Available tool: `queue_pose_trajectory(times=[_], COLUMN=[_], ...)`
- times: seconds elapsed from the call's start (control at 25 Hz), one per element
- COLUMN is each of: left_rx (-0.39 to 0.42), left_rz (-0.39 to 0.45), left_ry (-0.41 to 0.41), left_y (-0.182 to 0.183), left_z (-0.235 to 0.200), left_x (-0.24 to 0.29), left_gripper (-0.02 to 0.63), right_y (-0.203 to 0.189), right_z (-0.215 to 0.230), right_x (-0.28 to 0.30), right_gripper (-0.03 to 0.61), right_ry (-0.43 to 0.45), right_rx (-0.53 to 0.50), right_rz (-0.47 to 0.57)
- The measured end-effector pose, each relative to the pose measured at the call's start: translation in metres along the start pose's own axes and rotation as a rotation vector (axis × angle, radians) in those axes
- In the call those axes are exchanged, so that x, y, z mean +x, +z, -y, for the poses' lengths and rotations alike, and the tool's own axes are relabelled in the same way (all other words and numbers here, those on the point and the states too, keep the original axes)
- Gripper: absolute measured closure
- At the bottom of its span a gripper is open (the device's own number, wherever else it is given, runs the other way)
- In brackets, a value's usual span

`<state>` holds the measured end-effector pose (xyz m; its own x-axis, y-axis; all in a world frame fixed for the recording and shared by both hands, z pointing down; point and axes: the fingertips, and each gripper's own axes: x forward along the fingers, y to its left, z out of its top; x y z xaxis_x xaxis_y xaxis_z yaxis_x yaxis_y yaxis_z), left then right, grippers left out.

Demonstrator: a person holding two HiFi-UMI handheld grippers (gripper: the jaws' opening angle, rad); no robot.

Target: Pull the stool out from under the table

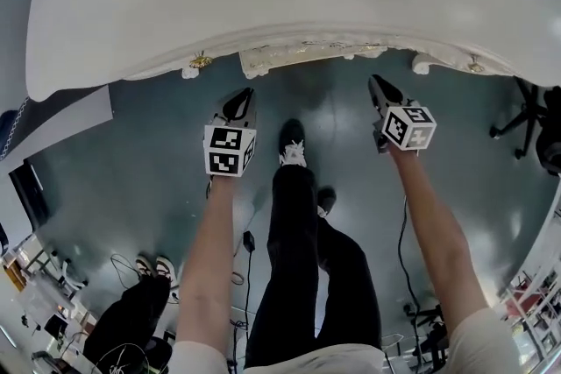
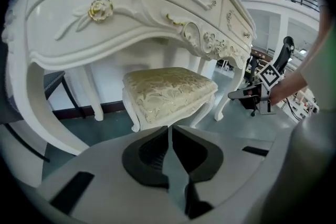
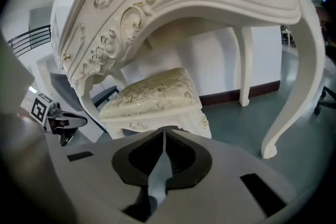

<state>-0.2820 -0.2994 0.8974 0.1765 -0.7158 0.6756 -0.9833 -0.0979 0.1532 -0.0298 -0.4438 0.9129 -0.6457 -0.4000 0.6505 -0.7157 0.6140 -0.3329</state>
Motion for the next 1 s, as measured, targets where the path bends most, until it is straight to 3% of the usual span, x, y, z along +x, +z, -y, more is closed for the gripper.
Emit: queue_pose_trajectory(times=[0.08, 0.16, 0.32, 0.44, 0.72, 1.0], left_rx=[0.028, 0.037, -0.040, -0.014, -0.019, -0.026], left_rz=[-0.003, -0.016, -0.069, -0.106, -0.061, -0.050], left_ry=[-0.021, -0.015, 0.060, 0.083, 0.123, 0.111], left_y=[-0.013, -0.024, -0.058, -0.073, -0.067, -0.052], left_z=[0.002, -0.003, -0.020, -0.026, -0.033, -0.042], left_x=[0.007, 0.016, 0.036, 0.051, 0.086, 0.117], left_gripper=[0.589, 0.537, 0.471, 0.423, 0.284, 0.244], right_y=[-0.007, -0.008, -0.006, -0.007, -0.014, -0.022], right_z=[0.005, 0.013, 0.030, 0.042, 0.070, 0.085], right_x=[0.011, 0.022, 0.037, 0.048, 0.069, 0.099], right_gripper=[0.531, 0.526, 0.435, 0.369, 0.300, 0.284], right_ry=[0.003, -0.003, 0.003, -0.015, -0.047, -0.015], right_rx=[-0.019, -0.031, 0.006, -0.032, -0.266, -0.494], right_rz=[-0.007, 0.003, 0.060, 0.057, -0.051, -0.212])
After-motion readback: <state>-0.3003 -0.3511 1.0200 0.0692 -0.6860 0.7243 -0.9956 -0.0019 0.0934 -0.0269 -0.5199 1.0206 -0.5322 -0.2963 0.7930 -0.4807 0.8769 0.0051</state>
